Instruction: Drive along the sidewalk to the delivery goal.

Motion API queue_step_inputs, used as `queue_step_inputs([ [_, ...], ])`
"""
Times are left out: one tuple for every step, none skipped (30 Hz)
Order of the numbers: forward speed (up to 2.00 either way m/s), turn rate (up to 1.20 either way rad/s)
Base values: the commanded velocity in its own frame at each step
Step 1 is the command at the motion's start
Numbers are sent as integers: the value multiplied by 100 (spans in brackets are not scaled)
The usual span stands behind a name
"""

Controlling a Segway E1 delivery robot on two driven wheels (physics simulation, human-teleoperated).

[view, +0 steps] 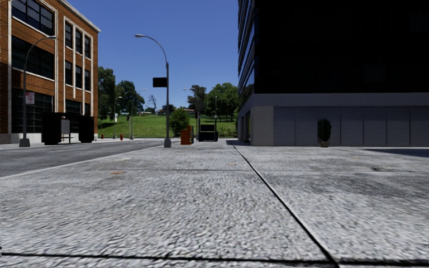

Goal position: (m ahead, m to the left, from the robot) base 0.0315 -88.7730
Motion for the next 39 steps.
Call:
queue_step_inputs([
  [200,0],
  [200,0],
  [200,0],
  [200,0],
  [200,0],
  [200,0],
  [200,0],
  [200,0],
  [200,0],
  [200,0],
  [200,0],
  [200,0],
  [200,0],
  [200,-7],
  [200,-19],
  [200,-22],
  [200,-22],
  [200,-24],
  [200,-24],
  [200,-24],
  [200,-24],
  [200,-24],
  [200,-24],
  [200,-11],
  [200,0],
  [200,0],
  [200,0],
  [200,0],
  [200,0],
  [200,0],
  [200,0],
  [200,0],
  [200,0],
  [200,0],
  [200,0],
  [200,0],
  [200,0],
  [200,0],
  [200,0],
])
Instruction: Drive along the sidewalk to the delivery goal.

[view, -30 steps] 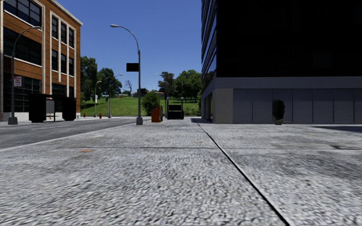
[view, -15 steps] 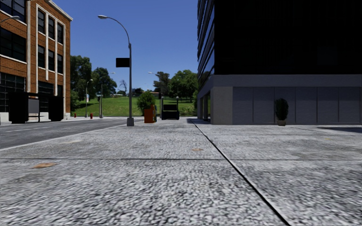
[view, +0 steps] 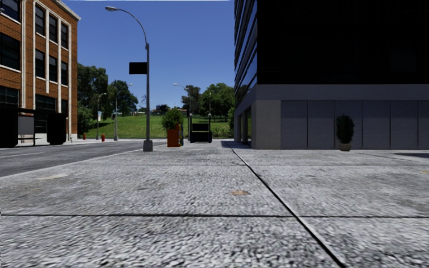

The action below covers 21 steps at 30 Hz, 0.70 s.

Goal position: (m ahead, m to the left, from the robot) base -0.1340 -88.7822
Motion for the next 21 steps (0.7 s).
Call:
queue_step_inputs([
  [199,0],
  [199,0],
  [199,0],
  [199,0],
  [198,0],
  [197,0],
  [193,0],
  [193,0],
  [191,0],
  [184,0],
  [177,0],
  [176,0],
  [176,0],
  [176,0],
  [175,0],
  [175,0],
  [185,0],
  [185,0],
  [200,0],
  [200,0],
  [200,0],
])
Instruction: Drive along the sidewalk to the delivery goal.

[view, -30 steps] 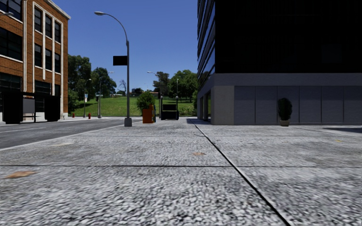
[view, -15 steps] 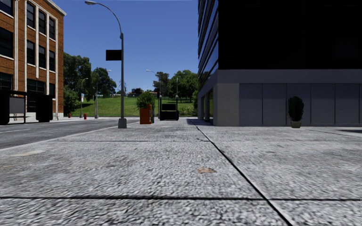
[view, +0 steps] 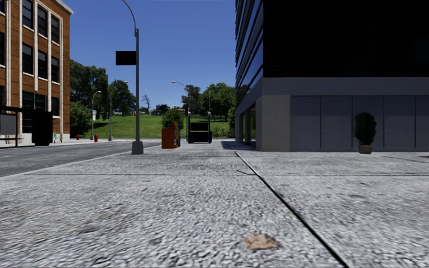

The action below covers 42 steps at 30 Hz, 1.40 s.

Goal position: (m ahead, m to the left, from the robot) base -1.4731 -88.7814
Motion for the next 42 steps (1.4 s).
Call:
queue_step_inputs([
  [200,0],
  [200,0],
  [200,0],
  [200,0],
  [200,0],
  [194,0],
  [194,0],
  [190,0],
  [191,0],
  [197,0],
  [200,0],
  [200,0],
  [200,0],
  [200,0],
  [200,0],
  [200,0],
  [200,0],
  [200,0],
  [200,0],
  [200,0],
  [200,0],
  [200,0],
  [200,0],
  [200,0],
  [200,0],
  [200,0],
  [200,0],
  [200,0],
  [200,0],
  [200,0],
  [200,0],
  [200,0],
  [200,0],
  [200,0],
  [200,0],
  [200,0],
  [200,0],
  [200,0],
  [200,0],
  [200,0],
  [200,0],
  [200,0],
])
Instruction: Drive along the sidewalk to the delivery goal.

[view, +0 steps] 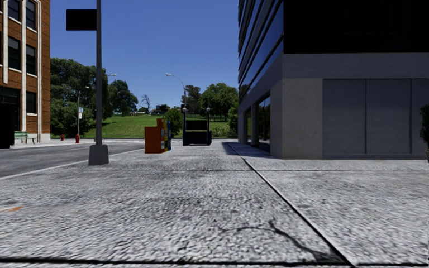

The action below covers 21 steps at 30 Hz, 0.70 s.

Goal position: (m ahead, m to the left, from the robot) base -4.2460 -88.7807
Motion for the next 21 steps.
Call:
queue_step_inputs([
  [200,0],
  [200,0],
  [200,0],
  [200,0],
  [200,0],
  [200,0],
  [200,0],
  [200,0],
  [200,0],
  [200,0],
  [200,0],
  [200,0],
  [200,0],
  [200,0],
  [200,0],
  [200,0],
  [200,0],
  [200,0],
  [200,0],
  [200,0],
  [200,0],
])
